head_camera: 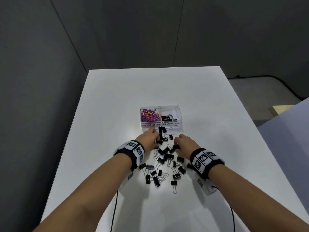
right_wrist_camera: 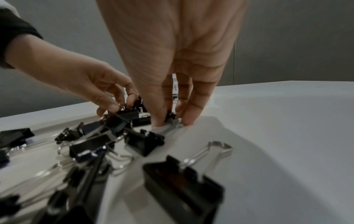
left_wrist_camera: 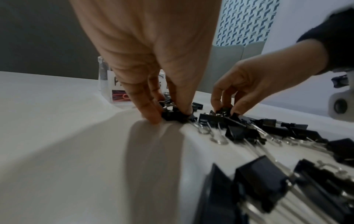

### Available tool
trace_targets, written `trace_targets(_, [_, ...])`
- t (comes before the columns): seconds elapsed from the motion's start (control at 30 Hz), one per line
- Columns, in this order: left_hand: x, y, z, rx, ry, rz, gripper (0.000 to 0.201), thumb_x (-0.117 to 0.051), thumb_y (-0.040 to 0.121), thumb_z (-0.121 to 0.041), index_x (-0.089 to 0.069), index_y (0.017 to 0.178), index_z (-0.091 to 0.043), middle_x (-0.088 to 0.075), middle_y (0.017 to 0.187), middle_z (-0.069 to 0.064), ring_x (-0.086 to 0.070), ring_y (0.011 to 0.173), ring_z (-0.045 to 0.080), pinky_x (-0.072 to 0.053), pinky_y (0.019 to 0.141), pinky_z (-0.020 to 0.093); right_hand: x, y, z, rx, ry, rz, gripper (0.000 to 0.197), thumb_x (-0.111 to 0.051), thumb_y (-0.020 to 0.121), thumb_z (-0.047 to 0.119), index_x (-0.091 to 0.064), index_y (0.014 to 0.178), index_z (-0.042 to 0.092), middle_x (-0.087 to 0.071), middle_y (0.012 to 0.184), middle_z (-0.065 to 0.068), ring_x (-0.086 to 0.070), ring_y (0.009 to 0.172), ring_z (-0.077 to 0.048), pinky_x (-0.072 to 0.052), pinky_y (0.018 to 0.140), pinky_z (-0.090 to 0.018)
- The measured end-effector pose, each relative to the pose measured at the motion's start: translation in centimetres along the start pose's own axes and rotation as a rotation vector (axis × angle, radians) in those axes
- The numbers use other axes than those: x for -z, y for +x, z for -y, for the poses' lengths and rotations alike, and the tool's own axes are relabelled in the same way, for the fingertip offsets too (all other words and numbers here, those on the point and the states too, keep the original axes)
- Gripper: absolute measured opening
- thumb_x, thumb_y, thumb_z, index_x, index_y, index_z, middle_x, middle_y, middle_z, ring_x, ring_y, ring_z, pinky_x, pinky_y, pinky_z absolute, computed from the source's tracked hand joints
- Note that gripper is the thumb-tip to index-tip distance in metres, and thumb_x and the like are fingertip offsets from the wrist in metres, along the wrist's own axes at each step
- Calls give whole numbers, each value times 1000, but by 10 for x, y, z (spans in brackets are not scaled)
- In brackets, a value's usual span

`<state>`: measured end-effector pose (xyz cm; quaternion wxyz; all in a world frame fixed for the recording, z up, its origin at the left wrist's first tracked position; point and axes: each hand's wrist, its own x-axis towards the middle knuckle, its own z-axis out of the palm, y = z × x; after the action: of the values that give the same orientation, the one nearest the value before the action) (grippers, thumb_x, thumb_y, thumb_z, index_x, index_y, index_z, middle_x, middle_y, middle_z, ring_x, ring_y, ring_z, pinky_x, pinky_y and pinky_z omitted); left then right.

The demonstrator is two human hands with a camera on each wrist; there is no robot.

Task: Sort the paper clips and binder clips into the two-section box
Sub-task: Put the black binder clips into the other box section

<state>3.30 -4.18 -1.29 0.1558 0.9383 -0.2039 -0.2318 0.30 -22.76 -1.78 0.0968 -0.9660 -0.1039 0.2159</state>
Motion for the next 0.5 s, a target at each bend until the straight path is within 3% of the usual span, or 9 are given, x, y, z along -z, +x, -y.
trace_targets(0.17, [-4, 2, -6, 13, -103, 20, 60, -66, 85, -20, -32, 135, -17, -36, 138, 13, -61, 103, 30, -53, 89, 37, -5, 1, 7, -5, -22, -24, 26, -51, 85, 0, -49, 111, 4, -46, 118, -15, -55, 97, -33, -40, 71, -35])
trace_targets(0.27, [-4, 2, -8, 35, -157, 49, 72, -67, 84, -17, -24, 141, -23, -34, 141, 13, -61, 106, 30, -52, 90, 35, -6, 3, 6, 8, 22, -32, 29, -50, 84, -2, -47, 112, 6, -46, 116, -14, -54, 96, -33, -40, 71, -36])
trace_targets(0.4, [-3, 3, -8, 46, -123, 79, 42, -65, 84, -17, -46, 122, -16, -37, 130, 12, -58, 97, 27, -52, 92, 33, -5, 2, 2, 20, 51, -27, 21, -50, 86, 1, -54, 106, 6, -46, 113, -13, -54, 88, -30, -46, 77, -36])
trace_targets(0.5, [-5, 3, -6, 29, -80, 74, 26, -62, 85, -17, -53, 108, -9, -40, 124, 12, -50, 84, 23, -48, 83, 30, -4, -1, 1, 31, 58, -29, 18, -49, 87, 2, -56, 103, 4, -44, 116, -13, -56, 89, -31, -47, 78, -35])
